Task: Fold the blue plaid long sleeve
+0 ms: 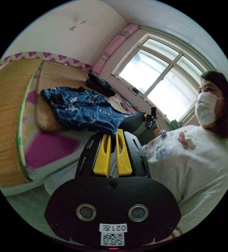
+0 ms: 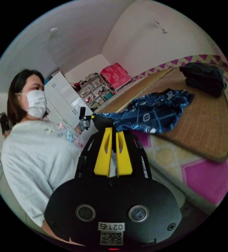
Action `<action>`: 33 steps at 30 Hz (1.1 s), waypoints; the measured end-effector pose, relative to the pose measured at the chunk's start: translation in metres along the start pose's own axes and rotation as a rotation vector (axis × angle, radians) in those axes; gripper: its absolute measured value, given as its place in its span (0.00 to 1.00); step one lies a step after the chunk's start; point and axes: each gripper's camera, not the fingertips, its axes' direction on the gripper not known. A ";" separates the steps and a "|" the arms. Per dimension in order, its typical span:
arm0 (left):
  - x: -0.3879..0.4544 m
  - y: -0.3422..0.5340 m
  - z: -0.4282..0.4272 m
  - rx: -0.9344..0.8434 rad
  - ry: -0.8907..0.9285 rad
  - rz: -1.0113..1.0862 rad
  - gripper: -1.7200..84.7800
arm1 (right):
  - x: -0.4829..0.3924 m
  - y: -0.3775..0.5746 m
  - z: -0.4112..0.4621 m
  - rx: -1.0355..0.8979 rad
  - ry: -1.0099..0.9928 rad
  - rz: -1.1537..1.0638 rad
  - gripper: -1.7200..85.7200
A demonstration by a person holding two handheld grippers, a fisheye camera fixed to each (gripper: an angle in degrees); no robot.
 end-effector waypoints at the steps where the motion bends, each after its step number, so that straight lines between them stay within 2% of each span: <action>1: -0.004 -0.027 -0.001 0.012 -0.025 0.001 0.01 | 0.014 -0.028 -0.002 0.014 -0.010 0.013 0.02; 5: -0.055 -0.122 0.008 0.039 -0.001 -0.091 0.01 | 0.079 -0.112 0.004 0.030 -0.064 0.074 0.02; 11: -0.182 -0.234 0.071 -0.012 0.029 -0.307 0.02 | 0.238 -0.218 0.055 0.028 -0.176 0.348 0.03; 15: -0.267 -0.270 0.125 -0.050 -0.032 -0.470 0.04 | 0.332 -0.255 0.102 0.003 -0.077 0.515 0.05; 17: -0.310 -0.280 0.154 -0.049 -0.171 -0.511 0.09 | 0.365 -0.256 0.117 0.018 0.029 0.610 0.11; 19: -0.333 -0.278 0.168 -0.041 -0.219 -0.536 0.11 | 0.386 -0.257 0.128 -0.019 0.189 0.653 0.14; 21: -0.341 -0.278 0.169 -0.030 -0.269 -0.518 0.11 | 0.381 -0.259 0.123 0.001 0.275 0.622 0.15; 23: -0.324 -0.284 0.164 -0.024 -0.279 -0.370 0.11 | 0.361 -0.266 0.123 -0.022 0.319 0.500 0.14; 28: -0.266 -0.305 0.208 -0.198 -0.399 -0.066 0.11 | 0.293 -0.296 0.194 -0.270 0.585 0.065 0.12; 30: -0.257 -0.314 0.236 -0.254 -0.432 -0.009 0.11 | 0.293 -0.305 0.223 -0.332 0.644 0.009 0.13; 33: -0.272 -0.331 0.263 -0.240 -0.472 -0.048 0.12 | 0.319 -0.322 0.243 -0.340 0.642 0.095 0.14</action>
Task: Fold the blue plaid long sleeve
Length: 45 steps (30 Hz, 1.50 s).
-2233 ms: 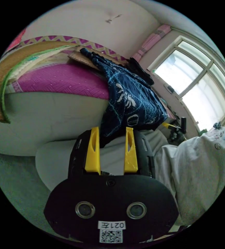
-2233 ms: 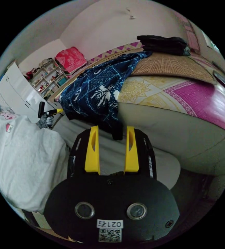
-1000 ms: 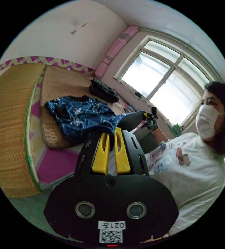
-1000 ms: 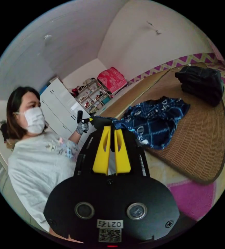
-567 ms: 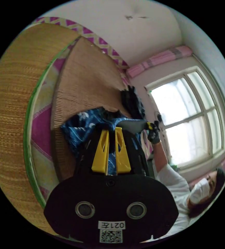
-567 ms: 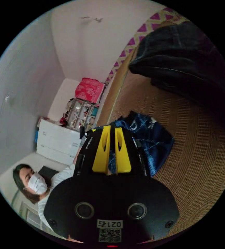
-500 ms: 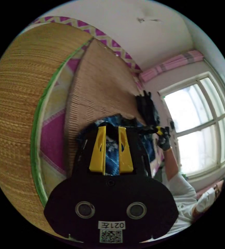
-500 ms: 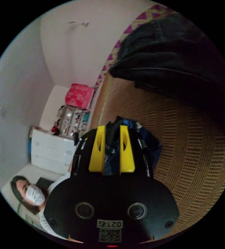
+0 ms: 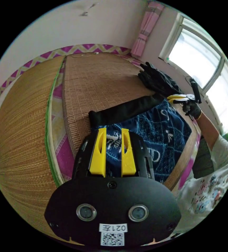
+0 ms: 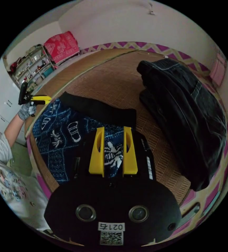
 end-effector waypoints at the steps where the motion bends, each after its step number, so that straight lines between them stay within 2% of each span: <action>1: -0.010 -0.009 0.009 0.006 0.020 -0.046 0.12 | 0.009 -0.008 0.008 -0.017 -0.017 0.044 0.14; 4: -0.038 -0.026 0.036 -0.027 0.112 -0.153 0.14 | 0.035 -0.022 0.028 -0.055 -0.082 0.148 0.13; 6: -0.046 -0.033 0.054 -0.076 0.107 -0.166 0.15 | 0.048 -0.026 0.042 -0.085 -0.120 0.194 0.12; 9: -0.051 -0.035 0.076 -0.104 0.063 -0.171 0.11 | 0.061 -0.026 0.052 -0.073 -0.092 0.235 0.04; 11: -0.056 -0.030 0.081 -0.083 0.054 -0.208 0.06 | 0.070 -0.023 0.053 -0.053 -0.123 0.266 0.04; 15: -0.052 -0.011 0.067 0.048 0.049 -0.222 0.02 | 0.073 -0.001 0.033 -0.004 -0.023 0.232 0.11; 18: -0.022 0.008 0.051 0.048 0.048 -0.094 0.03 | 0.062 0.030 0.013 -0.025 -0.032 0.161 0.12; 22: 0.041 0.055 0.035 0.017 0.060 0.037 0.10 | 0.056 0.090 -0.013 -0.002 -0.201 0.213 0.14; 24: 0.056 0.084 0.026 0.047 0.076 0.011 0.11 | 0.057 0.119 -0.018 0.000 -0.343 0.270 0.15; 28: 0.069 0.154 0.024 0.042 0.258 -0.149 0.16 | 0.050 0.176 -0.007 -0.061 -0.559 0.371 0.18; 33: 0.080 0.198 0.037 0.094 0.226 -0.286 0.16 | 0.022 0.191 0.013 -0.100 -0.503 0.344 0.16; 36: 0.080 0.205 0.040 0.084 0.084 -0.337 0.05 | 0.011 0.193 0.021 -0.112 -0.410 0.334 0.07; 37: 0.079 0.207 0.043 0.069 0.092 -0.308 0.02 | 0.010 0.197 0.022 -0.099 -0.405 0.339 0.06; 41: 0.067 0.212 0.048 -0.007 0.176 -0.261 0.01 | 0.005 0.215 0.019 -0.059 -0.422 0.361 0.04; 45: 0.059 0.206 0.045 -0.070 0.135 -0.204 0.01 | -0.035 0.247 0.014 -0.054 -0.454 0.352 0.03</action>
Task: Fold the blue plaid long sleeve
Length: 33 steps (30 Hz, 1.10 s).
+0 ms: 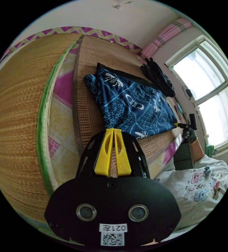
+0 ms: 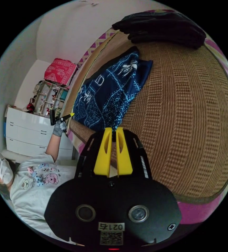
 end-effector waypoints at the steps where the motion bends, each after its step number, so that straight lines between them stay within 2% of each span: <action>1: -0.001 -0.003 -0.004 -0.009 -0.039 0.023 0.01 | -0.013 0.016 0.010 -0.020 -0.012 -0.018 0.03; 5: -0.003 -0.012 -0.014 -0.001 -0.194 0.104 0.01 | -0.059 0.062 0.053 -0.073 -0.089 -0.078 0.04; 9: -0.011 0.004 -0.018 0.072 -0.230 0.071 0.02 | -0.102 0.096 0.104 -0.085 -0.090 -0.167 0.08; 12: -0.004 0.042 -0.037 0.164 -0.252 0.032 0.08 | -0.098 0.111 0.079 -0.012 -0.052 -0.160 0.12; 15: 0.015 0.094 -0.058 0.255 -0.156 -0.010 0.11 | -0.076 0.114 0.021 0.147 0.091 -0.098 0.12; 18: 0.043 0.141 -0.052 0.255 0.011 -0.064 0.13 | -0.042 0.078 -0.010 0.183 0.161 -0.069 0.14; 23: 0.099 0.197 -0.005 0.181 0.297 -0.164 0.15 | 0.005 -0.002 -0.006 0.100 0.037 -0.019 0.16; 29: 0.120 0.213 0.040 0.054 0.514 -0.249 0.16 | 0.035 -0.044 0.002 -0.001 -0.038 0.072 0.17; 33: 0.118 0.210 0.043 0.034 0.560 -0.284 0.16 | 0.039 -0.055 0.006 -0.036 -0.059 0.078 0.17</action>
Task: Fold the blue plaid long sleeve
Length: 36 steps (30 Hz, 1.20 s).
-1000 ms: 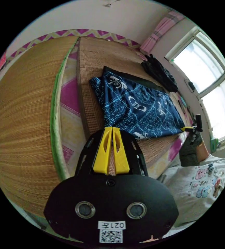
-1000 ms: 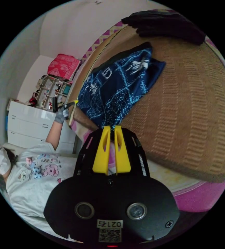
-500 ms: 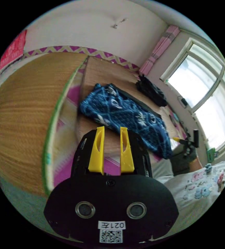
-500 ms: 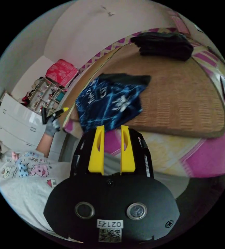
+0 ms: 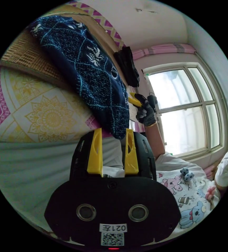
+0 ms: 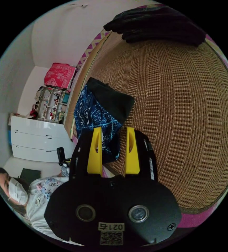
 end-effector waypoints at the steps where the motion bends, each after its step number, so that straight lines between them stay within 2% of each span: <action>1: -0.003 -0.002 0.000 -0.007 0.019 -0.029 0.16 | 0.002 -0.004 0.002 -0.015 -0.019 0.004 0.17; 12: 0.000 0.004 0.008 -0.086 0.083 -0.107 0.14 | -0.001 -0.048 0.034 -0.109 -0.099 -0.004 0.15; 17: -0.012 0.007 0.006 -0.103 0.227 -0.156 0.04 | 0.011 -0.053 0.038 -0.060 -0.135 0.037 0.08; 19: -0.009 0.006 -0.003 -0.093 0.236 -0.121 0.02 | 0.011 -0.053 0.036 -0.041 -0.224 0.029 0.06; 24: 0.011 -0.004 -0.034 -0.057 0.280 -0.006 0.01 | -0.026 -0.069 0.021 -0.015 -0.277 -0.016 0.05; 29: 0.032 -0.032 -0.101 0.071 0.365 0.050 0.01 | -0.103 -0.126 0.028 -0.031 -0.247 -0.086 0.05; 36: 0.003 -0.085 -0.210 0.311 0.264 -0.045 0.01 | -0.215 -0.261 0.149 -0.170 -0.143 -0.158 0.06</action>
